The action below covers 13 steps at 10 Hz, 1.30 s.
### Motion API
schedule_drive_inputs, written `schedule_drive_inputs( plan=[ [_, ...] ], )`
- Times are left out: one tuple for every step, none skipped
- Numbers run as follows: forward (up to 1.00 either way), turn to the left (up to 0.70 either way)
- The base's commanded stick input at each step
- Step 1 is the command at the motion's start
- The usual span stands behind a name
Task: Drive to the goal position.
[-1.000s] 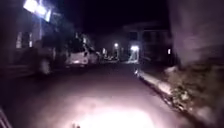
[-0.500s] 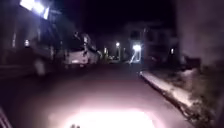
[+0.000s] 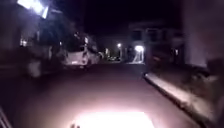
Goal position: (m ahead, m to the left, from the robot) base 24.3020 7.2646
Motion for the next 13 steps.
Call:
schedule_drive_inputs(
  plan=[
    [1.00,-0.20],
    [1.00,-0.02],
    [1.00,0.00],
    [1.00,0.00],
    [1.00,0.00],
    [1.00,0.00],
    [1.00,0.00],
    [1.00,-0.07],
    [1.00,-0.27],
    [1.00,-0.27],
    [1.00,-0.23],
    [1.00,0.00],
    [1.00,0.00]
  ],
)
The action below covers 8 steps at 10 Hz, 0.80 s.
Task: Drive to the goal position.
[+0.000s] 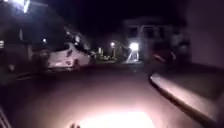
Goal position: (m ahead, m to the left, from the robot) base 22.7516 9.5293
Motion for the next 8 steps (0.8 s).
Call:
schedule_drive_inputs(
  plan=[
    [1.00,0.00],
    [1.00,0.00],
    [1.00,0.00],
    [1.00,0.00],
    [1.00,0.00],
    [1.00,0.00],
    [1.00,0.00],
    [1.00,0.00]
  ],
)
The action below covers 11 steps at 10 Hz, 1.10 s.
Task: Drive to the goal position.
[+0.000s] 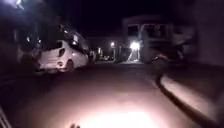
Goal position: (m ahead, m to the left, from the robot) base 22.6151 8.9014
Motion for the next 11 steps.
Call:
schedule_drive_inputs(
  plan=[
    [1.00,0.00],
    [1.00,0.00],
    [1.00,0.00],
    [1.00,0.00],
    [1.00,0.00],
    [1.00,0.00],
    [1.00,0.00],
    [1.00,0.00],
    [1.00,0.00],
    [1.00,0.00],
    [1.00,0.00]
  ],
)
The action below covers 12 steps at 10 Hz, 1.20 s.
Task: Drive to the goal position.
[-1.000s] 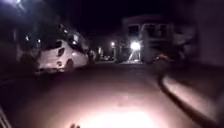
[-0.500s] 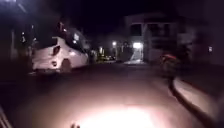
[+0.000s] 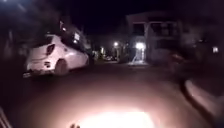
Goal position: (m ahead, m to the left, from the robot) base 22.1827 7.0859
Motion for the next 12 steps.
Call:
schedule_drive_inputs(
  plan=[
    [1.00,0.00],
    [1.00,0.00],
    [1.00,0.00],
    [1.00,0.00],
    [1.00,0.00],
    [1.00,0.00],
    [1.00,0.00],
    [1.00,0.00],
    [1.00,0.00],
    [1.00,0.00],
    [1.00,-0.18],
    [1.00,-0.27]
  ],
)
